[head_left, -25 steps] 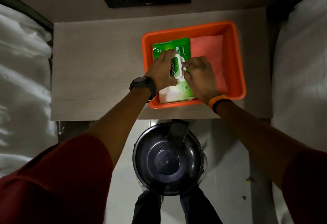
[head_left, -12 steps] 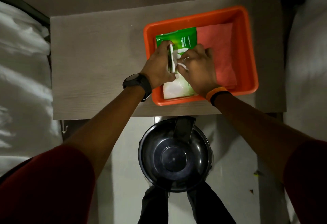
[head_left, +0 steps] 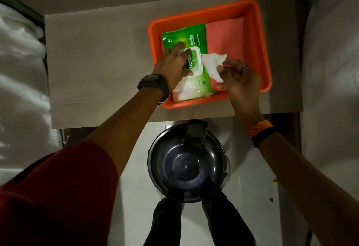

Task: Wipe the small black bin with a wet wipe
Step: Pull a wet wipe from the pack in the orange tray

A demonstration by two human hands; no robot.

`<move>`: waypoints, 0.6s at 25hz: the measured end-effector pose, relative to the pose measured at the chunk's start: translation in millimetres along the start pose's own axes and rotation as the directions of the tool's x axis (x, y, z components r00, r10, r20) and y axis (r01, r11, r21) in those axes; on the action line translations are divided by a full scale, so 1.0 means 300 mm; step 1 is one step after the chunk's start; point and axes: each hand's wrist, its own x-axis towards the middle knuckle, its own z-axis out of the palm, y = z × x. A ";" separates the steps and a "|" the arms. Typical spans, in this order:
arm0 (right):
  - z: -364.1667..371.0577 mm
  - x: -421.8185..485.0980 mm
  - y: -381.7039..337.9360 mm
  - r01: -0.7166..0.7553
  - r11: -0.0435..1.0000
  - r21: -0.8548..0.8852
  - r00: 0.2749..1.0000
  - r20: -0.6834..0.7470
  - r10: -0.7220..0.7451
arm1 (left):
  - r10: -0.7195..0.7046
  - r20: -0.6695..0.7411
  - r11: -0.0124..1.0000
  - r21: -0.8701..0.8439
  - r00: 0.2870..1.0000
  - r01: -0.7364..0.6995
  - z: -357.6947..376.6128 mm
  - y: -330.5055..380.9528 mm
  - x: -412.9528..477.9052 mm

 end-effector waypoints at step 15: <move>-0.145 -0.621 0.460 -0.272 0.962 -0.012 0.943 -0.202 0.264 | 0.337 0.133 0.932 -0.185 0.932 -0.311 0.411 0.180 -0.499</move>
